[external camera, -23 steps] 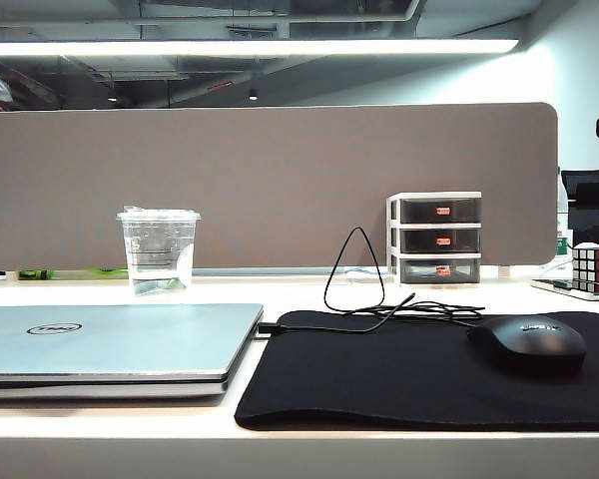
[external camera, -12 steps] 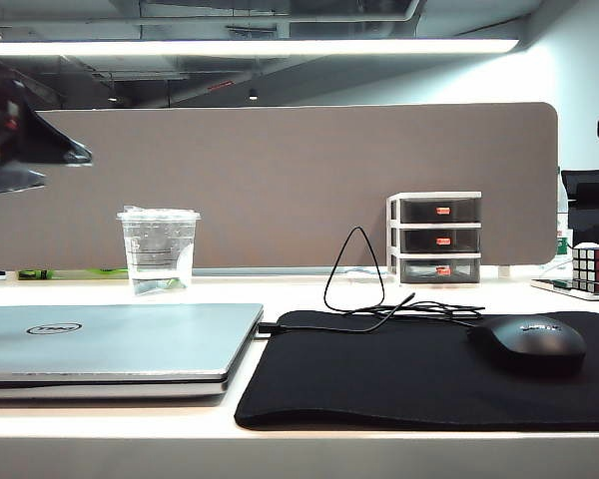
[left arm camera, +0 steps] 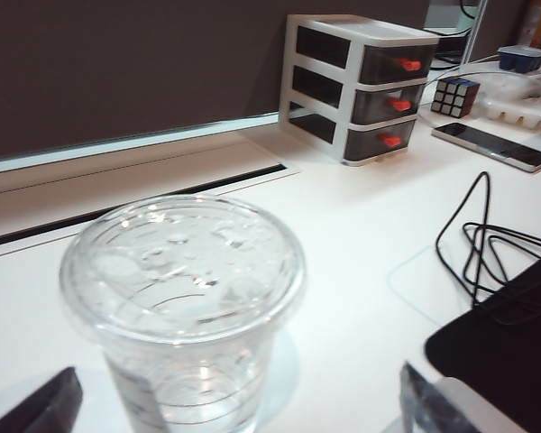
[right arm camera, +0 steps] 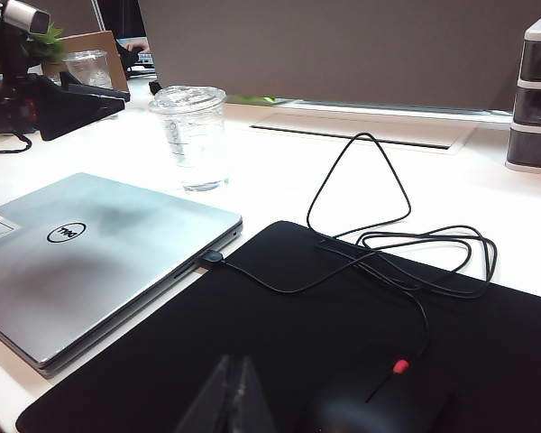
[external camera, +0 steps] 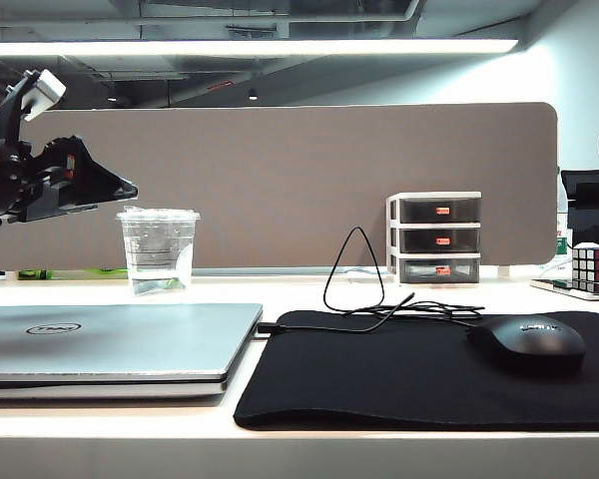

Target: Pick up the coffee cup and place it over the laptop.

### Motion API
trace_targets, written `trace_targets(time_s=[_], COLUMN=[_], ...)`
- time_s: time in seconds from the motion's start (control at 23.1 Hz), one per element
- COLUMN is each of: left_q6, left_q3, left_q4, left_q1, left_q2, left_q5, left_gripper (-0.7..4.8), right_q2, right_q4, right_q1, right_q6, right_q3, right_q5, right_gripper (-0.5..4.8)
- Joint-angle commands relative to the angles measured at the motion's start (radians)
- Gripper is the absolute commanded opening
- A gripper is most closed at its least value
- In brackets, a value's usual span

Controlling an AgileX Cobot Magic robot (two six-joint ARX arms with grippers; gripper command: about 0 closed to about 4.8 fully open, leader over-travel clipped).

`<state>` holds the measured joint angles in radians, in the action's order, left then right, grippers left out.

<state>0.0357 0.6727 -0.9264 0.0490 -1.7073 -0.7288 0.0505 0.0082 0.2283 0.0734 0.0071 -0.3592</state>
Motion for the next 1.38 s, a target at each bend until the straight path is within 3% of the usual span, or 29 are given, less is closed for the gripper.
trace_targets(time_s=[0.04, 0.39, 0.52, 0.78, 0.99, 1.38], left_q6=[0.016, -0.021, 0.116, 0.226, 0.272, 0.244], left_q3=[0.003, 0.003, 0.003, 0.004, 0.007, 0.116], left_q4=[0.013, 0.012, 0.014, 0.018, -0.015, -0.079], left_q1=[0.003, -0.013, -0.010, -0.010, -0.010, -0.010], left_q2=[-0.002, -0.003, -0.026, -0.085, -0.133, -0.281], left_q5=[0.069, 0.076, -0.006, 0.040, 0.060, 0.049], left_gripper=[4.79, 4.79, 4.79, 4.79, 4.79, 4.79], right_q2=[0.002, 0.002, 0.002, 0.002, 0.002, 0.002], right_q4=[-0.008, -0.028, -0.028, -0.028, -0.029, -0.033], right_q1=[0.000, 0.000, 0.000, 0.000, 0.000, 0.000], right_q6=[-0.003, -0.003, -0.003, -0.005, -0.016, -0.022], right_q3=[-0.005, -0.005, -0.005, -0.005, -0.005, -0.005], right_q5=[0.004, 0.006, 0.005, 0.005, 0.005, 0.005], right_gripper=[-0.01, -0.01, -0.01, -0.01, -0.01, -0.01])
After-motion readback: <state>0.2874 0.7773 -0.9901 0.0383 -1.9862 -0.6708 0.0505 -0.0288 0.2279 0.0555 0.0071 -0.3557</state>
